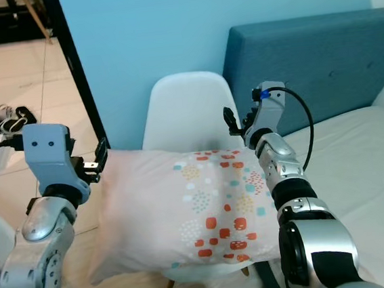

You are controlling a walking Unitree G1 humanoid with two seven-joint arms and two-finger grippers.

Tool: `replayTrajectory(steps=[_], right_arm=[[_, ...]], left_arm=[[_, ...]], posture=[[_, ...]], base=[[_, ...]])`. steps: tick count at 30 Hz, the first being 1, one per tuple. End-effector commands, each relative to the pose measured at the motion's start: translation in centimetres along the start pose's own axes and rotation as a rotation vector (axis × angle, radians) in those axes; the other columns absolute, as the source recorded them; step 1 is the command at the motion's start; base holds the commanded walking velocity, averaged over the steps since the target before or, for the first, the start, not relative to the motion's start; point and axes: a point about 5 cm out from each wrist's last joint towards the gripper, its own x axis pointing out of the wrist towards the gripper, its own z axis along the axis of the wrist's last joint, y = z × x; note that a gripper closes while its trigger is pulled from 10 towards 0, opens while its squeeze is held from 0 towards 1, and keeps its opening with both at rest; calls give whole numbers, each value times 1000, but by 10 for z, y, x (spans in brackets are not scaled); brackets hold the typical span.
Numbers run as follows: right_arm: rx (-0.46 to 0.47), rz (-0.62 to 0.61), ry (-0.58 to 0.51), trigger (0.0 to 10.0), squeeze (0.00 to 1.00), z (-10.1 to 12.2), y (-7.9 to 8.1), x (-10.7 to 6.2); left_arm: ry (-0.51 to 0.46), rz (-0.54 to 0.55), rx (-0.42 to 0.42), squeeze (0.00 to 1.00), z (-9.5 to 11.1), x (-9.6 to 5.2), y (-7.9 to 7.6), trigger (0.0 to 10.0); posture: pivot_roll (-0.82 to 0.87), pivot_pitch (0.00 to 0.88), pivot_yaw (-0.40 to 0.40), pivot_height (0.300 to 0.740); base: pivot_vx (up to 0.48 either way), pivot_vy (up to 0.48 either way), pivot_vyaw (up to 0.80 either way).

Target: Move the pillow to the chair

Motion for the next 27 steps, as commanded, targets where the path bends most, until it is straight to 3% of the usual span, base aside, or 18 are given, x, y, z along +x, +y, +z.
replayTrajectory(steps=[1, 8, 14, 18, 21, 23, 27], right_arm=[[2, 12, -31, 10000, 0, 6, 2, 1], [-23, 22, -28, 10000, 0, 7, 7, 4], [-35, 2, -25, 10000, 0, 9, 2, 4], [-69, 14, -5, 10000, 0, 6, 3, 4], [-88, 88, 27, 10000, 0, -9, 18, 2], [-88, 88, 27, 10000, 0, -9, 18, 2], [-133, 150, 74, 10000, 0, -30, 27, -6]], left_arm=[[1, -4, 3, 0, -3, 1, -5, 10000], [-5, -6, 3, 0, -6, 4, -6, 10000], [27, 16, -16, 0, -15, 6, -2, 10000], [83, 31, -2, 0, -32, 2, 5, 10000], [138, 51, 15, 0, -50, -5, 10, 10000], [138, 51, 15, 0, -50, -5, 10, 10000], [153, 63, 14, 0, -57, -9, 11, 10000]], posture=[[-24, 21, -106, 715], [-22, 5, -106, 715], [-23, 0, -105, 715], [-20, 0, -102, 715], [-18, 0, -100, 715], [-18, 0, -100, 715], [-18, 0, -99, 715]], base=[[0, 0, 0], [0, 0, -414], [0, 0, -359], [-214, 0, 0], [-335, 0, 0], [-334, 0, 0], [-340, 0, 0]])
